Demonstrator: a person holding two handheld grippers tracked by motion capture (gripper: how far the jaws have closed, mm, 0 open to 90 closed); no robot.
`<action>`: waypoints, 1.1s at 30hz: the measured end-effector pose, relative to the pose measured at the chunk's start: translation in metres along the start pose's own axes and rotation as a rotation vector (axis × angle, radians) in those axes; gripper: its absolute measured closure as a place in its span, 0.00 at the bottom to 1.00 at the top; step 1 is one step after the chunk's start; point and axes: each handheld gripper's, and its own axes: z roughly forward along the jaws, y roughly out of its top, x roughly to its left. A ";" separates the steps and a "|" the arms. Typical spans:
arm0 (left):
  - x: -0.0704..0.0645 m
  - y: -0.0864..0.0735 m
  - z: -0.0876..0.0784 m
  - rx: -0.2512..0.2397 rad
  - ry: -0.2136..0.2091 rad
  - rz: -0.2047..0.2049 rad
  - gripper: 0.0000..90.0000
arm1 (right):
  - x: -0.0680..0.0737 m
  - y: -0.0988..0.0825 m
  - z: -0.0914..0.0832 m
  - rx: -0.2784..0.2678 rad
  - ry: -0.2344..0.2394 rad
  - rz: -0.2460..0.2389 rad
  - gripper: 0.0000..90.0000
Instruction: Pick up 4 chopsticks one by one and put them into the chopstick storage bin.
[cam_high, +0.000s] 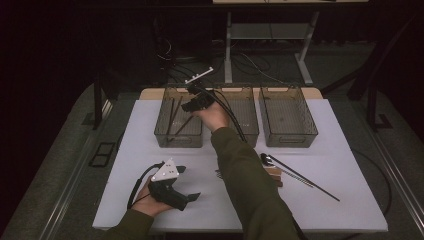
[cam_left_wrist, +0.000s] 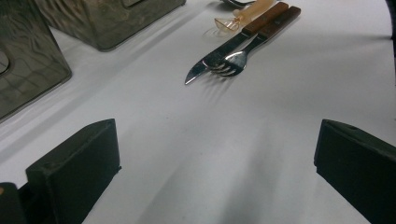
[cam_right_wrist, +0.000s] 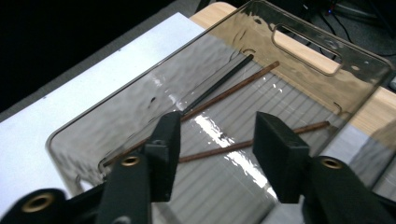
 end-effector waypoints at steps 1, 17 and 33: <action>0.000 0.000 0.000 -0.001 0.001 -0.002 0.00 | -0.002 -0.003 -0.004 -0.008 0.021 0.003 0.52; 0.003 -0.001 -0.003 -0.007 -0.008 -0.019 0.00 | -0.017 -0.061 -0.063 -0.058 0.110 -0.068 0.35; 0.005 -0.002 -0.002 -0.004 -0.004 -0.035 0.00 | -0.039 -0.126 -0.120 -0.103 0.115 -0.093 0.31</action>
